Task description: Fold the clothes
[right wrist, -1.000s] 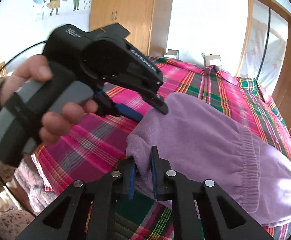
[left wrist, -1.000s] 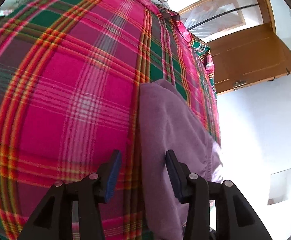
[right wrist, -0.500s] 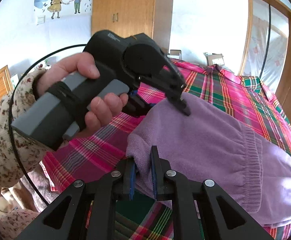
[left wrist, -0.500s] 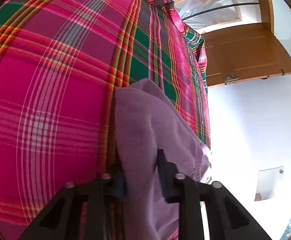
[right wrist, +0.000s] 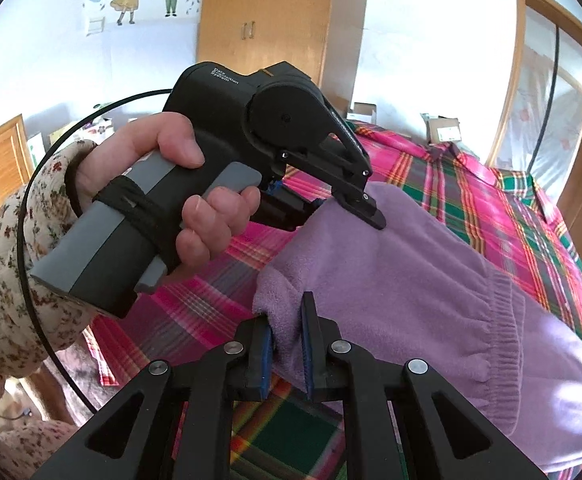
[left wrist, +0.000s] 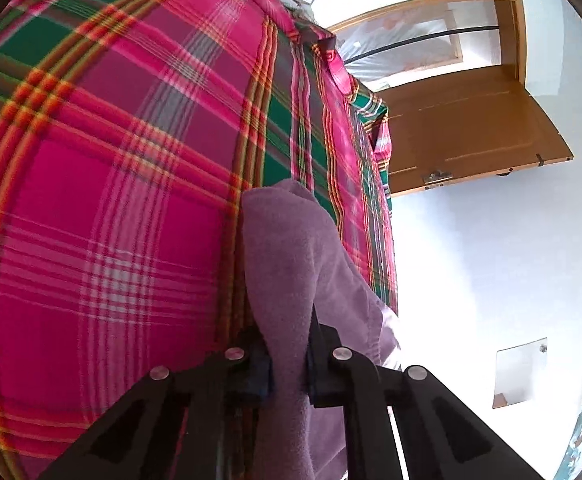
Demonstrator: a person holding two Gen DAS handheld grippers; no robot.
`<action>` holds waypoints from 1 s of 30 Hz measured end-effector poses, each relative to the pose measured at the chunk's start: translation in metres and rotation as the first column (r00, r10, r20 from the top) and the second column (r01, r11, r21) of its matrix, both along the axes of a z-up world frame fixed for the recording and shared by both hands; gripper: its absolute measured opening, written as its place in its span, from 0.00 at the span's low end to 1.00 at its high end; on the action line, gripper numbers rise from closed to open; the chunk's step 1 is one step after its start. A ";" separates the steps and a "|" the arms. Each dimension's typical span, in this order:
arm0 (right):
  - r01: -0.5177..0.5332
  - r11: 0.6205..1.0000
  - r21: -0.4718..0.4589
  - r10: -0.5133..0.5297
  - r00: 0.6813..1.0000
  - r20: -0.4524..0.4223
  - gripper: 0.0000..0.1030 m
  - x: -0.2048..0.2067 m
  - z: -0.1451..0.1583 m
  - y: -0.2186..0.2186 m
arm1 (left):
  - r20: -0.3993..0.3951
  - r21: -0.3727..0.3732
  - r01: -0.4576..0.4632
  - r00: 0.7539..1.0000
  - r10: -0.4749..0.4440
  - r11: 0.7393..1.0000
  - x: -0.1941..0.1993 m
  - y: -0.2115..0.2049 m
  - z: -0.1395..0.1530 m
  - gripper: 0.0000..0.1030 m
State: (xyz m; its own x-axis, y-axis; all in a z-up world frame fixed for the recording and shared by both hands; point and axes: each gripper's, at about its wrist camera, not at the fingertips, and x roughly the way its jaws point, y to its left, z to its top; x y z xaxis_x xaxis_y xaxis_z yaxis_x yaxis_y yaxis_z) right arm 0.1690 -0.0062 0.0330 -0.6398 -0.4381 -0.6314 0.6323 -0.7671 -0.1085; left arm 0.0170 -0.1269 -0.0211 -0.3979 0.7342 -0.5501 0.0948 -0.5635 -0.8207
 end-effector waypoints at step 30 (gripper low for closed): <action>-0.227 0.972 -0.061 0.234 0.964 0.130 0.12 0.008 -0.003 -0.080 | 0.003 -0.118 -0.120 0.993 0.122 0.986 0.040 -0.092 0.005 0.12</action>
